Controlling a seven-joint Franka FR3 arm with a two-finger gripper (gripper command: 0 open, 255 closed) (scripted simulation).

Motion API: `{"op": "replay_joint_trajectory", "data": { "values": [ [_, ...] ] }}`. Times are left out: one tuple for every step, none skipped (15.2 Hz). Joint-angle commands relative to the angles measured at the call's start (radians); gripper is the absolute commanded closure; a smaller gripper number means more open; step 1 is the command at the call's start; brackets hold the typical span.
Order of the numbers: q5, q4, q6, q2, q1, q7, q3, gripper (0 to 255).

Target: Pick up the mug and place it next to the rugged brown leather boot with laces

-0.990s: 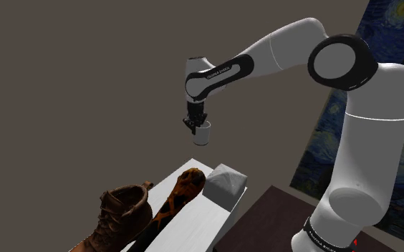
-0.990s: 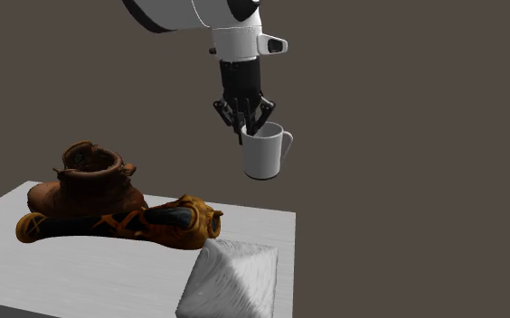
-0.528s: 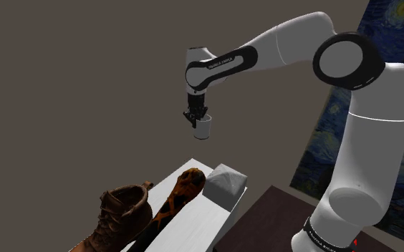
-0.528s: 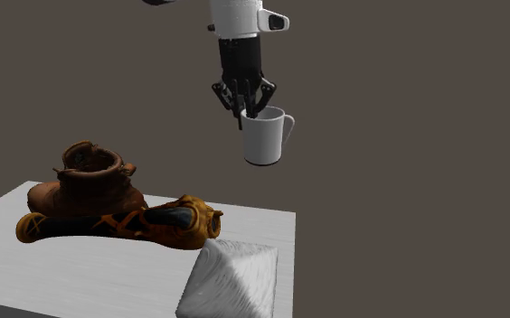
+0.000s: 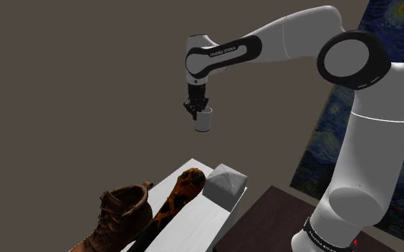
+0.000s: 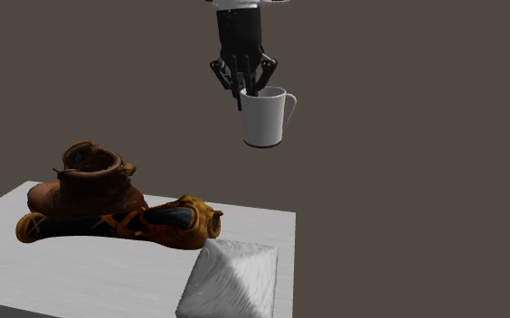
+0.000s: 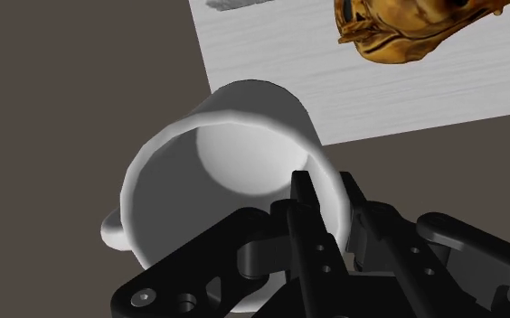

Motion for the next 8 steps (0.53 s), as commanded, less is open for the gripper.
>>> {"op": "replay_joint_trajectory", "data": {
  "values": [
    [0.001, 0.022, -0.028, -0.005, 0.001, -0.001, 0.001, 255],
    [0.002, 0.033, -0.04, -0.007, 0.001, -0.002, 0.001, 255],
    [0.002, 0.035, -0.043, -0.008, 0.001, -0.003, 0.001, 255],
    [0.003, 0.005, -0.037, -0.03, 0.011, 0.016, 0.008, 255],
    [0.004, -0.024, -0.031, -0.052, 0.021, 0.034, 0.016, 255],
    [0.005, -0.051, -0.026, -0.073, 0.031, 0.053, 0.024, 255],
    [0.007, -0.077, -0.022, -0.094, 0.041, 0.071, 0.033, 255],
    [0.009, -0.101, -0.018, -0.113, 0.051, 0.09, 0.042, 255]
  ]
}}
